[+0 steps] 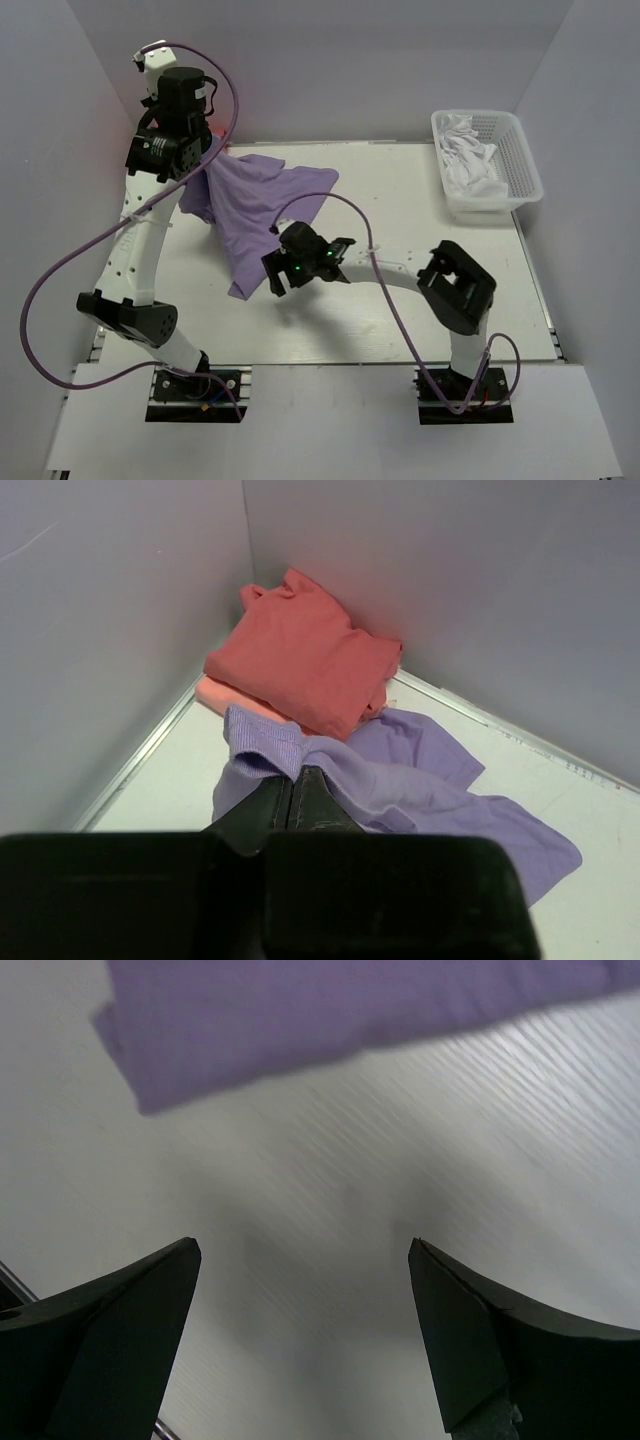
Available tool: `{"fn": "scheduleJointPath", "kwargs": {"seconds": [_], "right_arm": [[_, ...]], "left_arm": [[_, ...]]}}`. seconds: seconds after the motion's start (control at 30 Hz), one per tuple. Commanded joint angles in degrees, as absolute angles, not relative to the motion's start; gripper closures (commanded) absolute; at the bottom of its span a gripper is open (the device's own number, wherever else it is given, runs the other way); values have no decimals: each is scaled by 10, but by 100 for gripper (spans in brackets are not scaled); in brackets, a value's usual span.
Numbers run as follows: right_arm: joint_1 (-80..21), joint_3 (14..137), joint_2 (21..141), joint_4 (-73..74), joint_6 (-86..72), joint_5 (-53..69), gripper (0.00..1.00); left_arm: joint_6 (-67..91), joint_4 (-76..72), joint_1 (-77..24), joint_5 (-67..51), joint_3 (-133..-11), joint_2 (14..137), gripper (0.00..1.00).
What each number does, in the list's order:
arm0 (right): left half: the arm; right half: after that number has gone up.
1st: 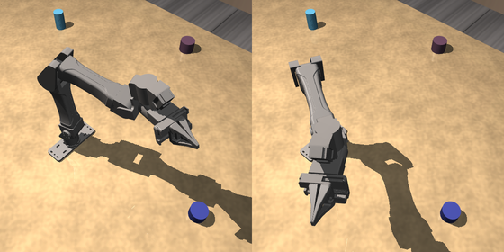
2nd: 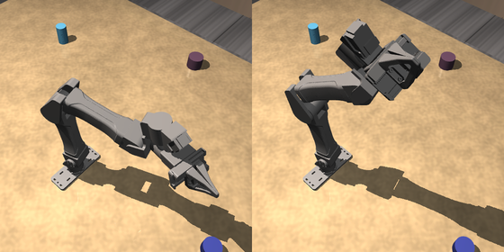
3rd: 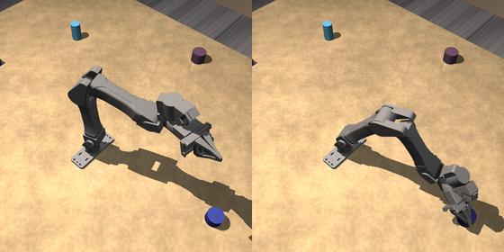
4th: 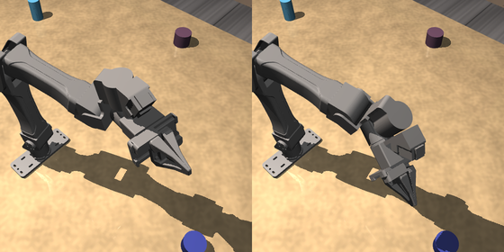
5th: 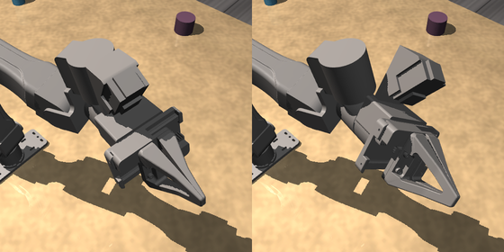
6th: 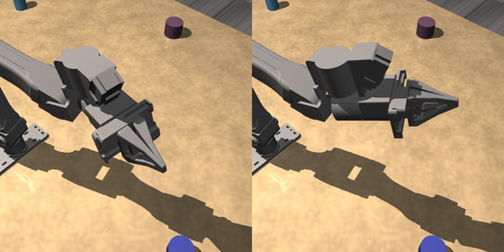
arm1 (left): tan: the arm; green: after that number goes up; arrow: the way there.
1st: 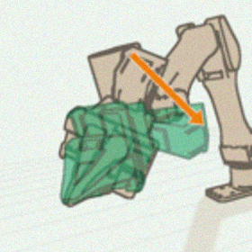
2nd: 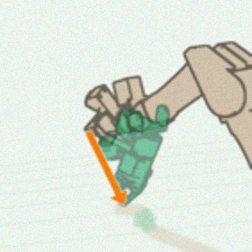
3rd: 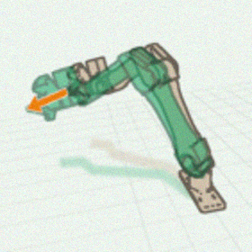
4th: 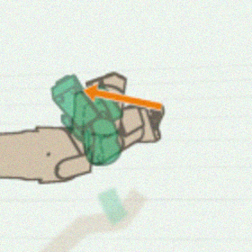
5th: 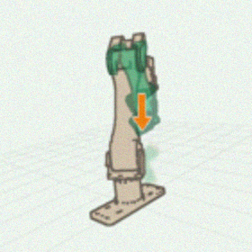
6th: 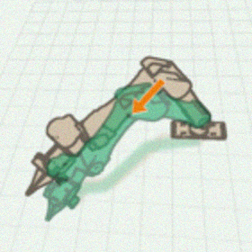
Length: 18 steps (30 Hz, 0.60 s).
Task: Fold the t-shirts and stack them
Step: Flatten out the tshirt
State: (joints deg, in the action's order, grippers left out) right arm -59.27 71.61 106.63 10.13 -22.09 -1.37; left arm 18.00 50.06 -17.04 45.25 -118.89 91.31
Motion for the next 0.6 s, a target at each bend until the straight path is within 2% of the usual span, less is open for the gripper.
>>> {"fn": "scheduleJointPath", "kwargs": {"seconds": [0.0, 0.27, 0.4, 0.43, 0.57], "right_arm": [[-626, 811, 1116, 71, -226, -31, 10], [-678, 1038, 1273, 201, -248, -183, 10], [-692, 1074, 1315, 245, -280, -238, 10], [-695, 1078, 1325, 250, -286, -263, 15], [-696, 1092, 1350, 263, -301, -288, 28]], "left_arm": [[175, 489, -170, 439, -1209, 904, 100], [175, 489, -170, 434, -1204, 904, 100], [169, 489, -170, 434, -1198, 899, 100], [169, 489, -170, 429, -1193, 893, 100], [169, 478, -170, 422, -1181, 877, 100]]}}
